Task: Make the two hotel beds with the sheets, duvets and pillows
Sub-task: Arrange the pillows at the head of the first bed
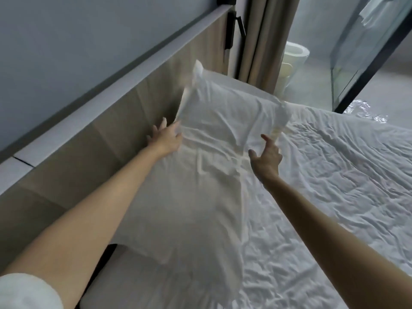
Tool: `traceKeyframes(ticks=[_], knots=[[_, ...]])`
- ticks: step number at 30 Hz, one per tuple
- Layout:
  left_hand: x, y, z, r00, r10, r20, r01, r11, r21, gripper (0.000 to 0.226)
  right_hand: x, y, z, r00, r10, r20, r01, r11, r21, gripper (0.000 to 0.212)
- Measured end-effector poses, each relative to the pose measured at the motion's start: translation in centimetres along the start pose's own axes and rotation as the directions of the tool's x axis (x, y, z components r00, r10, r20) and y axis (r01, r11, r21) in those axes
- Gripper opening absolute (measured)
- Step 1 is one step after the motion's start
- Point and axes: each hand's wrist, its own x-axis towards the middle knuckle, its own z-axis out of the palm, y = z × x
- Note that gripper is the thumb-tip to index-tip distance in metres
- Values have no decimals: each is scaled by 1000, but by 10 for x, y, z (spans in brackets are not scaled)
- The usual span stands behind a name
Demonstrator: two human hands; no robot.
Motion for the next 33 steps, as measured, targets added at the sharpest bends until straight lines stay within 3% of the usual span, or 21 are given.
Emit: traceKeyframes(ticks=[3,8,10,12,15,19,21,24,26,30,33], knots=[[-11,-15,48,997,-8,82,-1,995,104,54,-4,12,21,974,-141,178,173,968,-182,48],[-22,-27,105,991,39,124,-63,978,200,54,-7,4,58,887,-349,302,437,844,-311,49],[-21,-37,121,996,50,73,-65,971,229,52,-9,19,75,857,-283,431,446,827,-343,51],[-17,-52,129,998,62,24,-66,973,222,53,-16,55,88,852,-23,523,251,895,-369,56],[-12,-73,128,1000,-10,5,9,984,179,55,-34,105,90,855,247,456,-133,955,-267,74],[-13,-102,116,969,-241,-53,243,969,40,65,-42,112,71,824,312,473,-328,943,-51,98],[-18,-121,107,929,-368,-32,369,929,17,78,-42,102,68,782,384,490,-415,909,-49,84],[-25,-141,97,877,-480,26,480,873,-84,102,-47,84,75,815,351,462,-340,934,-110,74],[-26,-138,92,899,-439,2,430,879,-204,103,-51,75,79,882,278,381,-276,959,-61,69],[-17,-118,69,943,-243,-227,184,949,-255,63,-51,58,72,983,99,155,-112,991,75,51],[0,-120,48,934,-166,-316,79,960,-269,52,-52,49,68,999,-43,6,43,997,67,43]])
